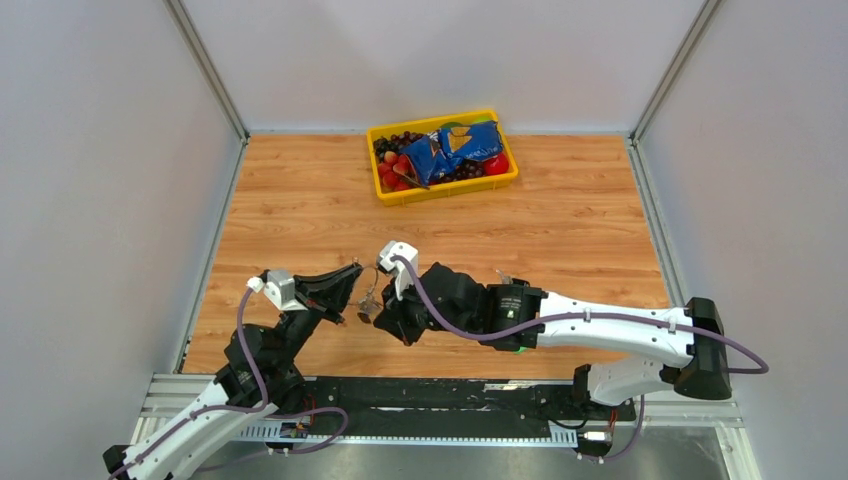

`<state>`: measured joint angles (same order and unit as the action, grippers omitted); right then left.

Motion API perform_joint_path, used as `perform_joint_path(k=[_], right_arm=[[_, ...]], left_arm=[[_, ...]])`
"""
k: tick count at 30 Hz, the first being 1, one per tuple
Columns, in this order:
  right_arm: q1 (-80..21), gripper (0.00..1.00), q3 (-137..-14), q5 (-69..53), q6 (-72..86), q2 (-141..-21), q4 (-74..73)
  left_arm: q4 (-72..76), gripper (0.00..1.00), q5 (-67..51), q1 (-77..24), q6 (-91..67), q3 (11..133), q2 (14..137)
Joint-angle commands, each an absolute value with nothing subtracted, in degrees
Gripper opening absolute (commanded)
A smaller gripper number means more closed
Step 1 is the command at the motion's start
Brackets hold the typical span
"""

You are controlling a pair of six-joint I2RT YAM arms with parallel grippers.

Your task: Put the keys on the keyring

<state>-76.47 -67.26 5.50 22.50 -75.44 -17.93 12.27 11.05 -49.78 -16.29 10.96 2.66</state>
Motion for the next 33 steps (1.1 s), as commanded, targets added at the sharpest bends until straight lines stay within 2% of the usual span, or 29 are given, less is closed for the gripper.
perform_joint_path(k=[1,7,8,10,15,19,25,33], right_arm=[[-77.24,0.0,-66.61,3.61,23.46,-75.43,-18.68],[-77.37,0.0,-65.12,8.12,24.08,-72.11,-18.65],[-77.35,0.04,-64.42,9.06,24.22,-71.28,-18.63],[-77.37,0.21,-63.04,11.89,24.54,-69.25,-19.1],[-74.69,0.4,-60.33,19.2,29.11,-64.38,-26.22],[-69.24,0.47,-54.72,19.8,35.51,-60.08,-30.82],[-62.36,0.51,-44.99,19.84,45.89,-54.36,-34.75],[-54.81,0.57,-36.03,24.33,53.01,-53.99,-36.45]], left_arm=[[16.22,0.0,14.76,-49.59,-16.65,11.39,2.0],[16.52,0.0,13.43,-49.6,-16.52,11.62,2.98],[16.63,0.0,13.31,-49.58,-16.52,11.61,3.1],[16.8,0.0,12.78,-49.58,-16.42,11.6,3.34],[17.47,0.0,9.75,-49.61,-16.08,12.32,5.24],[19.02,0.0,6.35,-49.62,-15.95,12.63,7.56],[21.24,0.0,2.15,-49.61,-15.87,13.13,11.67],[22.72,0.0,0.68,-49.65,-16.13,13.14,13.74]])
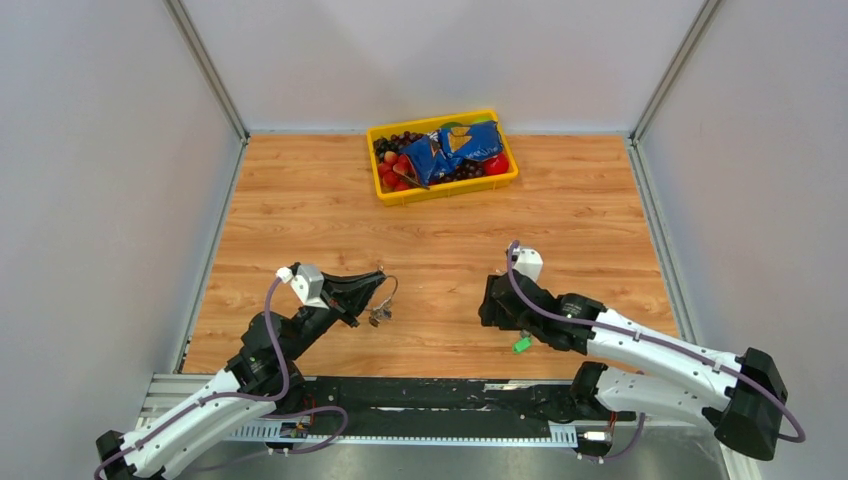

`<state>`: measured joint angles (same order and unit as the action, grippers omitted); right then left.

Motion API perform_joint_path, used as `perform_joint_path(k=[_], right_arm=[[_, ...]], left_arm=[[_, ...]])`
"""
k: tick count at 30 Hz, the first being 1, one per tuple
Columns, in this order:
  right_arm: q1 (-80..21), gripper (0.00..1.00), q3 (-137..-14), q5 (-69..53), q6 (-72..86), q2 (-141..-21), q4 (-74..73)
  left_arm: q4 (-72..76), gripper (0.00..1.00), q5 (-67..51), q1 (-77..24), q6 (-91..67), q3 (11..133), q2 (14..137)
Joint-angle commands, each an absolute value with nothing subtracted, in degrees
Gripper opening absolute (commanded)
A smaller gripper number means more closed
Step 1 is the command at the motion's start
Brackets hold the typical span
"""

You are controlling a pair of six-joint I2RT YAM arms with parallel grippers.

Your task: Put the keys on the keyring

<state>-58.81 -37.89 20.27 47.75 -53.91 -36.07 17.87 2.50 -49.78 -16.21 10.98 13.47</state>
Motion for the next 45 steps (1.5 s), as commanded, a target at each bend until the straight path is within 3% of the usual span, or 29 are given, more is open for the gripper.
perform_joint_path(k=[1,10,25,45], right_arm=[[-52.49,0.57,-35.74,24.61,52.14,-54.69,-35.94],[-40.01,0.51,-37.18,24.14,39.56,-66.06,-27.82],[-37.0,0.42,-46.98,25.55,27.17,-84.22,-20.6],[-36.08,0.34,-47.07,25.7,25.68,-88.62,-20.63]], left_arm=[[22.65,0.0,0.63,-49.65,-16.11,13.22,13.77],[22.41,0.0,0.62,-49.65,-16.08,13.3,14.12],[22.07,0.0,1.13,-49.63,-15.95,13.28,14.17],[22.3,0.0,1.32,-49.6,-15.91,13.11,14.58]])
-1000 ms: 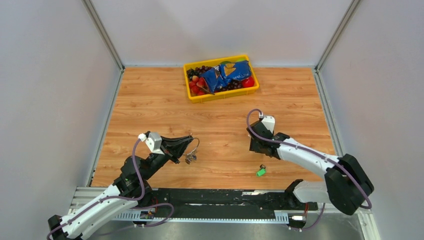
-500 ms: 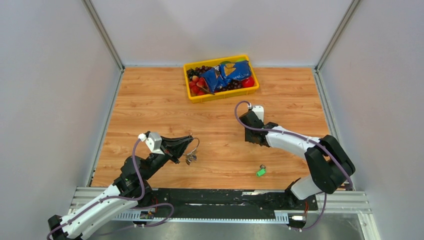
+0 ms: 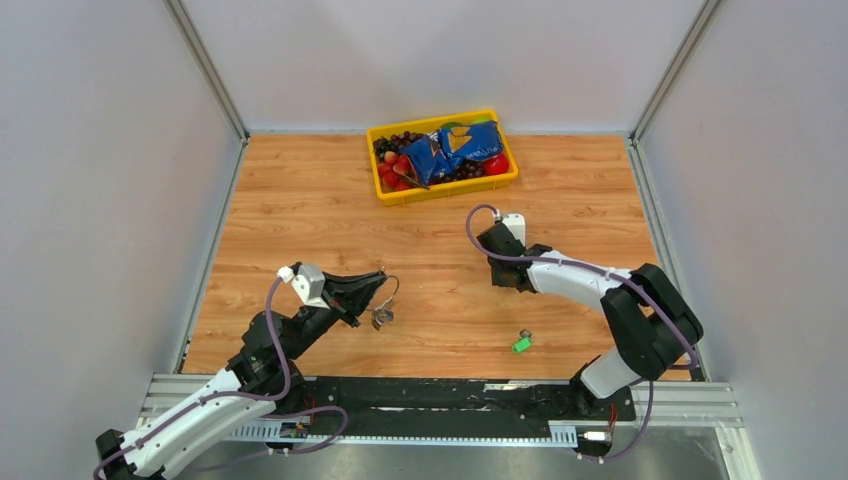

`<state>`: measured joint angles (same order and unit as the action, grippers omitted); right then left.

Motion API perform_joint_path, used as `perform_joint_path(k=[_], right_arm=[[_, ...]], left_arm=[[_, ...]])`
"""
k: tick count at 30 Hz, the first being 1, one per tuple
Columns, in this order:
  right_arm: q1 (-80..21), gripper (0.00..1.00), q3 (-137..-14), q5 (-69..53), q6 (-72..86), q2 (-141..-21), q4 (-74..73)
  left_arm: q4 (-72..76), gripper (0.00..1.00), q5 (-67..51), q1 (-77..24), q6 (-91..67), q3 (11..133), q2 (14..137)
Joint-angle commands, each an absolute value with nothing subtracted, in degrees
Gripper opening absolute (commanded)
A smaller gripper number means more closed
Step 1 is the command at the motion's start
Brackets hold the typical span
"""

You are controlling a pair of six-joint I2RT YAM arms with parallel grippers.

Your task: Put the keys on the keyring

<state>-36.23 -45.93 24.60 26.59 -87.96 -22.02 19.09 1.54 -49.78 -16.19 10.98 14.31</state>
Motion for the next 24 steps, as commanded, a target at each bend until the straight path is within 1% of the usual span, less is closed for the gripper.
perform_joint_path(k=[1,3,8,10,13,19,24], right_arm=[[-36.04,0.33,-47.03,25.81,25.6,-88.85,-20.7],[-35.99,0.32,-47.07,25.82,25.58,-89.23,-20.73],[-36.04,0.18,-46.98,25.88,25.32,-89.34,-20.76],[-36.04,0.14,-46.93,26.36,25.22,-89.07,-20.96],[-36.05,0.0,-46.89,27.02,25.05,-88.27,-21.6],[-36.12,0.0,-46.07,26.45,24.32,-82.34,-22.86],[-36.47,0.0,-45.59,19.43,24.15,-73.08,-23.93]], left_arm=[[22.32,0.0,1.32,-49.63,-15.89,13.11,14.61],[22.32,0.0,1.4,-49.6,-15.86,13.1,14.59],[22.41,0.0,1.41,-49.64,-15.91,13.01,14.71],[22.46,0.0,1.41,-49.59,-15.96,13.01,14.73],[22.5,0.0,1.33,-49.65,-15.99,13.01,14.84],[22.57,0.0,1.19,-49.6,-16.08,13.01,14.82],[22.6,0.0,1.06,-49.59,-16.14,13.1,14.83]])
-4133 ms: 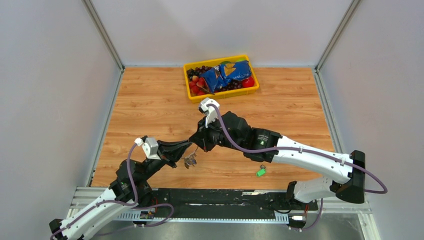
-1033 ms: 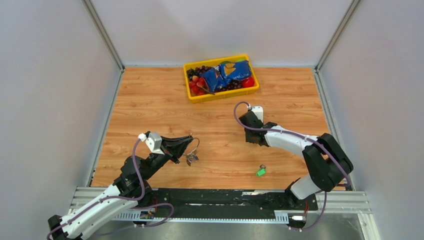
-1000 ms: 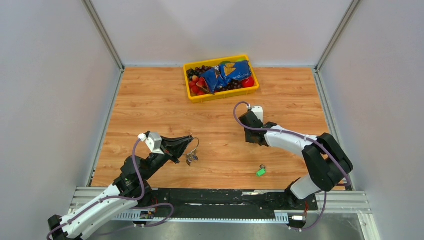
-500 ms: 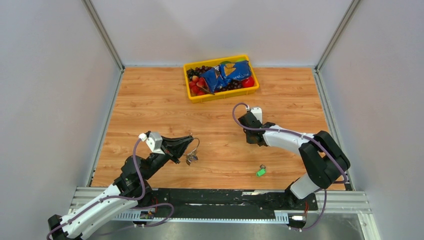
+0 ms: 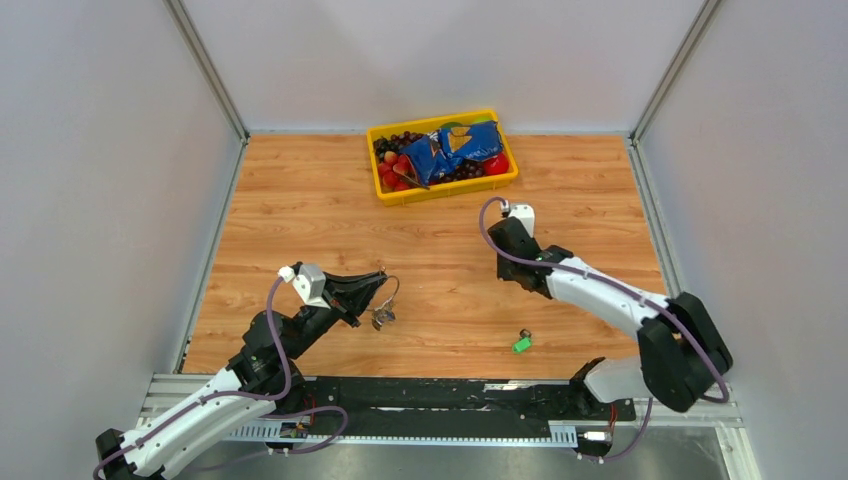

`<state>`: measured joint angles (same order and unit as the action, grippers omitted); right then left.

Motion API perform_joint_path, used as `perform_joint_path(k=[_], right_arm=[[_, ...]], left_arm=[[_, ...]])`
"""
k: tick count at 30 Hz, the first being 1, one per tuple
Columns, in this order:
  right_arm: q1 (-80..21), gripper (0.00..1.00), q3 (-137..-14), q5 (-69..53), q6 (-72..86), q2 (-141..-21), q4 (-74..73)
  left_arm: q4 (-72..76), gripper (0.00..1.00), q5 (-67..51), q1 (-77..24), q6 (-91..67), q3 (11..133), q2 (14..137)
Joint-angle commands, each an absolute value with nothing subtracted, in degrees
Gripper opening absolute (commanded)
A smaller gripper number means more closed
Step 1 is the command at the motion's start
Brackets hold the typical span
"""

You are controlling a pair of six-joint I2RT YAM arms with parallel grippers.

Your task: Put the keys on the keyring

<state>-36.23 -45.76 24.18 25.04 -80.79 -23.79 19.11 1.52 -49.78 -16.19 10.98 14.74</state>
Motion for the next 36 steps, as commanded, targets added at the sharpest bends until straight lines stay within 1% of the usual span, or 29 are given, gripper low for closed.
perform_joint_path(k=[1,7,10,13,16,19,23,27,31,36], right_arm=[[-36.47,0.0,-45.32,17.34,24.17,-71.13,-23.83],[-36.56,0.0,-43.38,2.02,24.09,-57.36,-20.96],[-36.56,0.0,-42.93,-7.86,23.85,-51.55,-18.97],[-36.55,0.0,-42.85,-16.89,24.37,-48.15,-16.89],[-36.52,0.0,-41.47,-26.4,27.7,-45.54,-11.53],[-36.76,0.0,-40.14,-32.36,31.79,-44.59,-5.32],[-38.43,0.0,-38.11,-36.21,37.38,-44.98,4.2],[-43.18,0.0,-36.92,-35.61,42.35,-47.16,11.67],[-48.42,0.0,-36.38,-32.42,45.58,-50.41,18.86],[-54.21,0.0,-34.25,-27.02,52.17,-54.63,32.32]], left_arm=[[22.59,0.0,1.05,-49.64,-16.14,13.1,14.74],[22.51,0.0,1.06,-49.64,-16.07,13.01,14.18],[22.54,0.0,0.74,-49.61,-15.96,13.06,13.95],[22.87,0.0,0.38,-49.59,-15.91,13.01,13.78],[23.06,0.0,-0.61,-49.63,-15.86,13.05,13.37],[23.16,0.0,-1.58,-49.65,-15.7,12.98,12.57],[23.53,0.0,-2.61,-49.63,-15.24,12.85,11.82],[24.74,0.0,-4.13,-49.66,-14.66,12.58,11.59],[25.81,0.0,-5.03,-49.65,-13.81,12.3,11.41],[27.49,0.0,-5.77,-49.58,-12.74,11.05,10.08]])
